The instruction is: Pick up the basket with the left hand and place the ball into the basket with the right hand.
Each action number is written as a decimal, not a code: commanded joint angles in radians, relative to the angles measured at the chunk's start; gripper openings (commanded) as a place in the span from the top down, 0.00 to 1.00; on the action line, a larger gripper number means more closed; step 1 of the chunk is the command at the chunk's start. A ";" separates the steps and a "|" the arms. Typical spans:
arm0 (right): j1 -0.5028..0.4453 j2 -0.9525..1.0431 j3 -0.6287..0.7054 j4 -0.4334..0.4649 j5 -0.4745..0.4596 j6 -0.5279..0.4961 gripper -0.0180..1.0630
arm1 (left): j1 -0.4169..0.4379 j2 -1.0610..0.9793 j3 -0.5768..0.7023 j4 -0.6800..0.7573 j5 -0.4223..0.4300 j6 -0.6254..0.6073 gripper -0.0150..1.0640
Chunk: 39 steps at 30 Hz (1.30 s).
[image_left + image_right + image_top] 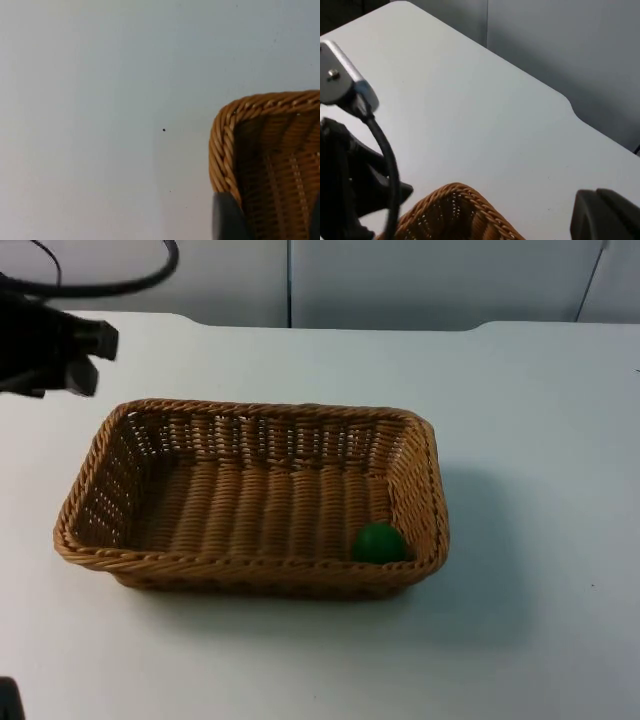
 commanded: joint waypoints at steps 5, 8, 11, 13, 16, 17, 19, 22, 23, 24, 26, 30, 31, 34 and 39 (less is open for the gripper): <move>-0.002 -0.127 -0.007 -0.184 0.004 0.047 0.99 | 0.028 -0.250 -0.001 0.151 0.205 -0.002 0.99; 0.001 -0.175 -0.007 -0.298 0.035 0.117 0.99 | 0.028 -0.355 0.001 0.157 0.236 -0.006 0.99; 0.012 -0.221 -0.007 -0.452 0.109 0.217 0.99 | 0.025 -0.457 0.014 0.193 0.249 -0.046 0.99; 0.041 -0.254 -0.007 -0.688 0.224 0.369 0.99 | 0.025 -0.566 0.053 0.225 0.240 -0.064 0.99; 0.096 -0.282 -0.006 -0.962 0.411 0.510 0.99 | 0.025 -0.709 0.124 0.272 0.237 -0.134 0.99; 0.121 -0.290 -0.006 -1.038 0.482 0.535 0.99 | 0.025 -0.765 0.159 0.274 0.241 -0.151 0.99; 0.168 -0.313 -0.006 -1.087 0.557 0.536 0.99 | 0.025 -0.867 0.222 0.274 0.279 -0.158 0.99; 0.217 -0.335 -0.006 -1.049 0.567 0.530 0.99 | 0.025 -0.969 0.272 0.274 0.353 -0.180 0.99; 0.243 -0.347 -0.006 -1.017 0.558 0.514 0.99 | 0.025 -1.027 0.284 0.274 0.405 -0.186 0.99; 0.277 -0.361 -0.006 -0.921 0.533 0.470 0.99 | 0.025 -1.093 0.290 0.272 0.458 -0.186 0.99; 0.288 -0.369 -0.006 -0.881 0.519 0.447 0.99 | 0.025 -1.140 0.290 0.272 0.499 -0.186 0.99; 0.355 -0.393 -0.006 -0.435 0.440 0.056 0.99 | 0.025 -1.373 0.290 0.274 0.642 -0.186 0.99; 0.355 -0.393 -0.006 -0.435 0.440 0.056 0.99 | 0.025 -1.373 0.290 0.274 0.642 -0.186 0.99; 0.356 -0.394 -0.006 -0.120 0.462 -0.270 0.99 | 0.025 -1.515 0.290 0.274 0.698 -0.186 0.99; 0.356 -0.394 -0.006 0.157 0.491 -0.526 0.99 | 0.025 -1.665 0.290 0.280 0.739 -0.186 0.99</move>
